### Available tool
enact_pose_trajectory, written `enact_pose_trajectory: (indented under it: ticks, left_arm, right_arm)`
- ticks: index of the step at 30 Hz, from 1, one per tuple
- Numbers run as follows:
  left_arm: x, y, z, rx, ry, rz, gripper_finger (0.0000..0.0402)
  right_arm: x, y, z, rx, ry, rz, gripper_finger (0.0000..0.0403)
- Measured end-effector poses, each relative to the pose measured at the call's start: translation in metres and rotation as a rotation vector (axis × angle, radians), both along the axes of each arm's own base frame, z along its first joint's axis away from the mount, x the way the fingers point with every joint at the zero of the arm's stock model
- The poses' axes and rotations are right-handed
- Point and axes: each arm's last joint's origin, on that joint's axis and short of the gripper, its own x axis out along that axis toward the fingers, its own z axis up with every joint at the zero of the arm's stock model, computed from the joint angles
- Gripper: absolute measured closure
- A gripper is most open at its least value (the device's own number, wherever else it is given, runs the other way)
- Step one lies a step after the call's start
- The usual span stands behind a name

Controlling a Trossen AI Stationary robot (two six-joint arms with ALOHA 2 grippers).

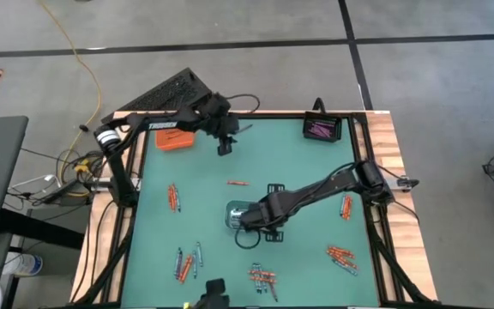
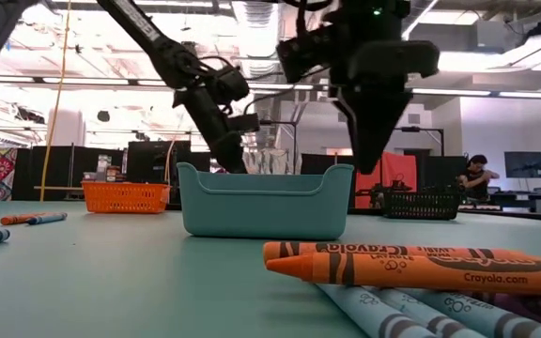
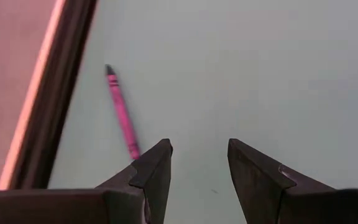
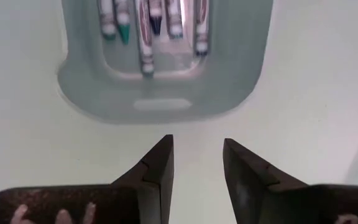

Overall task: Sort crayons
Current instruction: Put the violet crayon into the black bin

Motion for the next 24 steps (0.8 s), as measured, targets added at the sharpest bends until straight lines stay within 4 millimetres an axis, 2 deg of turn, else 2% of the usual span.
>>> enact_pose_trajectory:
  ticks: [8,13,24]
  left_arm:
    - [0.013,0.037,-0.017,-0.059,0.105,0.048,0.0252]
    - [0.015,0.052,-0.028,-0.079,0.13,0.047,0.0252]
    - [0.021,0.062,-0.036,-0.093,0.121,0.035,0.0252]
  right_arm:
    - [-0.009,0.012,-0.007,-0.013,0.01,-0.047,0.0271]
    - [-0.021,0.022,-0.005,-0.009,-0.055,-0.07,0.0271]
    - [-0.081,0.027,0.024,-0.031,-0.253,-0.207,0.0271]
